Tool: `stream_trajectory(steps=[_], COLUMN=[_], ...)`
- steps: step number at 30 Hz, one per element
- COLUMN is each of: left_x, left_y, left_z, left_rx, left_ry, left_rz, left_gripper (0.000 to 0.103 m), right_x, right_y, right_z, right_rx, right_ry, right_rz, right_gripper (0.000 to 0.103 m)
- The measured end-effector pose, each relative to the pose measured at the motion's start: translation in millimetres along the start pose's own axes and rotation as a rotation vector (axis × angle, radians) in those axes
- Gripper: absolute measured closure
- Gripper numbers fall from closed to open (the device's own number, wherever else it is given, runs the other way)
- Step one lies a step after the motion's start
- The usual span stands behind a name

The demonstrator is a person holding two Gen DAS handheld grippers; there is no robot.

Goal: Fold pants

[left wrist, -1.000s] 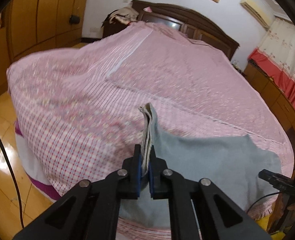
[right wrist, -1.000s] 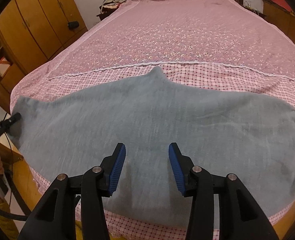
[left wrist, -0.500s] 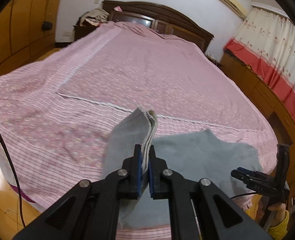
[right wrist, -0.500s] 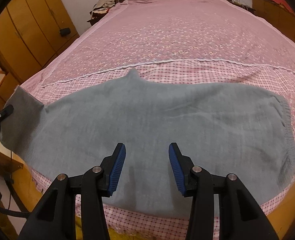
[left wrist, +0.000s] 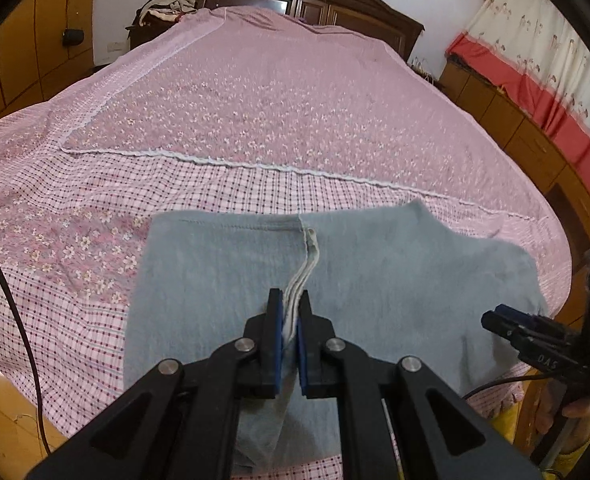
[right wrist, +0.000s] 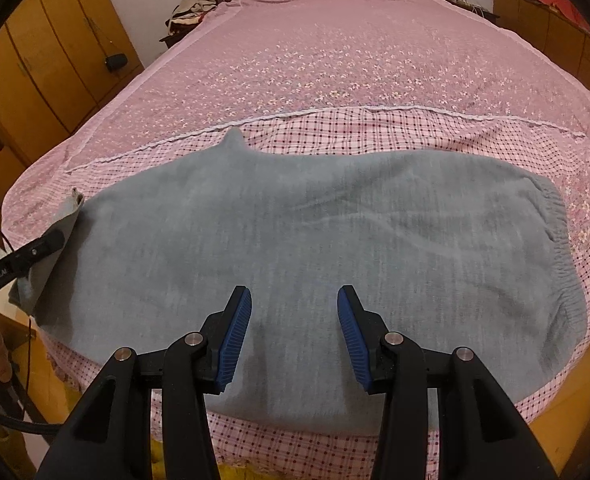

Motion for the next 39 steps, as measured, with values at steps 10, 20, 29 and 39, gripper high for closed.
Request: stream_trajectory(steps=[10,20,29,39], left_x=[5,3,2,22], left_y=[14,-21,-48,-43], left_z=[3,9,-13,-52], left_rx=[-0.032,0.000,-0.073,-0.142], left_ry=[0.025,0.000,-0.061,-0.124], left_rz=[-0.033,0.012,0.076,0.045], left_gripper=[0.088,0.063,0.061,0.061], right_x=[2,2,-5,-17], right_y=[13,10,-3,9], right_z=[2,-6,-36,-89], right_rx=[-0.005,-0.034,-0.113,-0.224], right_ry=[0.009,0.007,-0.033,-0.071], right_rz=[-0.029,-0.030,-0.017,-0.084], right_gripper=[0.057,0.057,0.057,0.057])
Point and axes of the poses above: each gripper's, at about its wrist camera, not at the fingertips, and y roughly the way its jaws point, z to its right, x to its underside, the point moved 1 cm from there along y, roughly the way its jaws point, and after that the axes turned 5 degrees about x, right-handed, at the moved point
